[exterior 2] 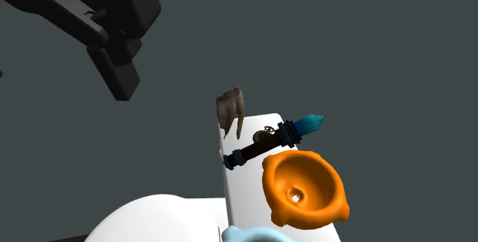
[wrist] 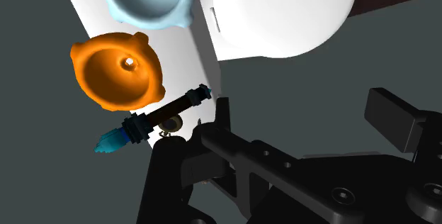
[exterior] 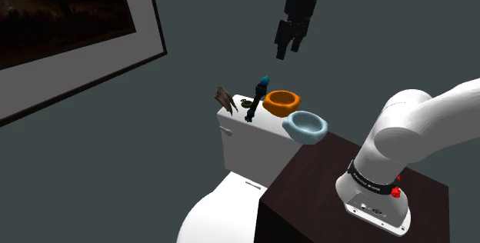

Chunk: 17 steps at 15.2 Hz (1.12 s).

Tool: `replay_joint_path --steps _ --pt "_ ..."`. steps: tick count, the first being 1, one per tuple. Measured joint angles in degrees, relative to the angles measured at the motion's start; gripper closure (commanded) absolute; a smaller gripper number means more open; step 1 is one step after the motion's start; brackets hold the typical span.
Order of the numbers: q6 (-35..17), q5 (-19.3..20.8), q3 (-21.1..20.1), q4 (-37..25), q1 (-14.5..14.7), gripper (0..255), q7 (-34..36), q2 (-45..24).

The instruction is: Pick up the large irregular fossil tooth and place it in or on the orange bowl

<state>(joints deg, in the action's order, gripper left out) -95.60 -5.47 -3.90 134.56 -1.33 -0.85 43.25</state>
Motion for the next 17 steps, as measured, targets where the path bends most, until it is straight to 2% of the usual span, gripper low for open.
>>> replay_joint_path --steps 3,7,11,14,17 --pt "-3.0 0.1 -1.8 1.8 -0.1 0 1.8 -0.3" --pt "-13.2 1.6 -6.2 7.8 -1.0 0 6.4 -1.6" --pt "-24.1 4.0 -11.7 12.0 -2.8 0 12.7 -5.7" --pt "-31.8 7.3 -16.1 13.2 -5.4 0 18.3 -10.3" --pt "-39.6 12.5 -21.3 14.1 -9.6 0 25.4 -16.0"
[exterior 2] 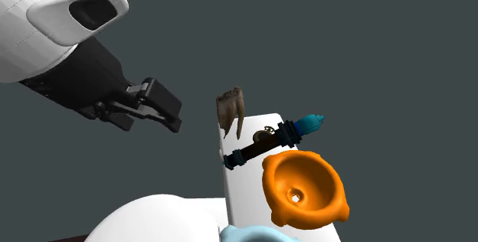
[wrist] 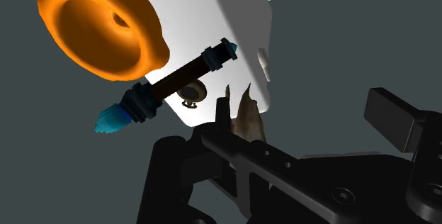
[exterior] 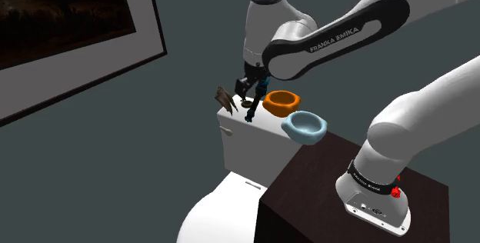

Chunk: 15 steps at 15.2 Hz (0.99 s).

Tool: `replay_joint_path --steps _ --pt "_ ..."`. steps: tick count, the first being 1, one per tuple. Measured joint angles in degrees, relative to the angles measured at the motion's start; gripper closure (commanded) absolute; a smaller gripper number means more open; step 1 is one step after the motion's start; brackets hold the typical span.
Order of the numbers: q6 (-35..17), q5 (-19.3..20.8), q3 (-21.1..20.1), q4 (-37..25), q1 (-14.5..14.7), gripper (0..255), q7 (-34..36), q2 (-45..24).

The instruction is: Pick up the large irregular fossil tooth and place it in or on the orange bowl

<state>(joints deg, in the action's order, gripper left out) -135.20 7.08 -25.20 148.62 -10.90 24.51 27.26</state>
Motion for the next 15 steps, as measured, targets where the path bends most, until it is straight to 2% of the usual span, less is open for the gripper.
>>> replay_joint_path --steps 2,5,7,9,10,12,15 --pt "-4.6 5.3 -4.4 -0.5 -3.9 0 6.4 -4.7" --pt "-9.1 16.5 -11.5 -2.8 -11.3 0 18.0 -12.0" --pt "-10.3 27.0 -16.1 -4.9 -16.7 0 27.9 -17.8" --pt "-8.2 39.0 -19.6 -8.9 -20.1 0 38.6 -24.9" --pt "-6.6 44.6 -20.0 -10.8 -20.7 0 43.2 -28.2" --pt "-2.8 54.8 -19.3 -14.6 -19.8 0 51.6 -35.3" --pt "3.0 66.4 -16.3 -20.1 -16.1 0 61.1 -44.6"
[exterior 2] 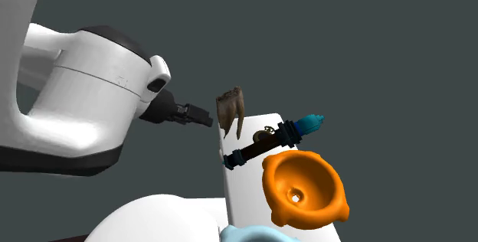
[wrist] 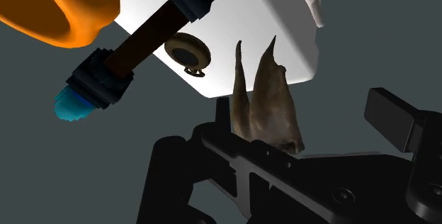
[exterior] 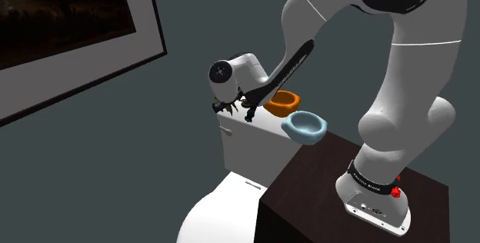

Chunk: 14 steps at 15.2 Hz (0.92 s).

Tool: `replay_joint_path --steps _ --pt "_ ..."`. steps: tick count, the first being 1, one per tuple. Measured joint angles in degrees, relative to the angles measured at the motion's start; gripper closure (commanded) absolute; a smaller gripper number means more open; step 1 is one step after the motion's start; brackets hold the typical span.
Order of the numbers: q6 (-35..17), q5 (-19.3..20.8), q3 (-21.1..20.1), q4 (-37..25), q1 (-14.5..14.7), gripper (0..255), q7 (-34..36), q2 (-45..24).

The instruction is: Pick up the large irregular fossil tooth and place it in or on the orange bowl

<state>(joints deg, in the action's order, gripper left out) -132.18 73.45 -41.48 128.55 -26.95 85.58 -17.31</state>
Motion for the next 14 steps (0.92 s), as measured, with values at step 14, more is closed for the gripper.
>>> replay_joint_path --steps 14 --pt "9.0 17.9 10.0 -16.9 7.6 0 10.3 -20.2"
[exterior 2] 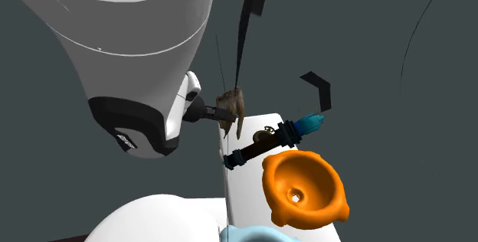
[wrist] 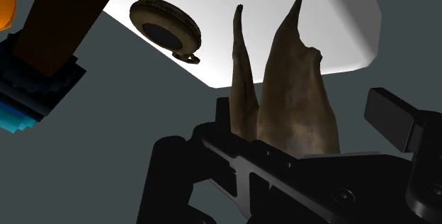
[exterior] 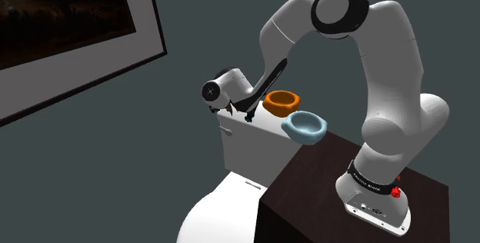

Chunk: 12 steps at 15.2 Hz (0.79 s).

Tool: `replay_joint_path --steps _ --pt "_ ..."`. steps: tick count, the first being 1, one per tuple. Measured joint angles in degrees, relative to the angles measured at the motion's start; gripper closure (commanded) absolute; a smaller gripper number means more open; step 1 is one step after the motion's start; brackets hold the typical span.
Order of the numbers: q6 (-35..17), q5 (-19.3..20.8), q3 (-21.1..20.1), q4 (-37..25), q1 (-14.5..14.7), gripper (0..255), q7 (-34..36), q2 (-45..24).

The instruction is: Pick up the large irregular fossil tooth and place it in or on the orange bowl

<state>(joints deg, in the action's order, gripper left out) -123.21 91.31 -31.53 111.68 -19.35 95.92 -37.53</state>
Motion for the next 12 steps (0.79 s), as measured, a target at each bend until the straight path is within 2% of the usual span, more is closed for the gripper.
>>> replay_joint_path --steps 6,7,12 --pt "-0.1 0.4 0.3 -0.4 0.0 0 0.1 -0.6" --pt "-0.1 0.4 0.3 -0.4 0.0 255 0.1 -0.6" --pt "0.0 0.4 0.3 -0.4 0.0 255 0.1 -0.5"
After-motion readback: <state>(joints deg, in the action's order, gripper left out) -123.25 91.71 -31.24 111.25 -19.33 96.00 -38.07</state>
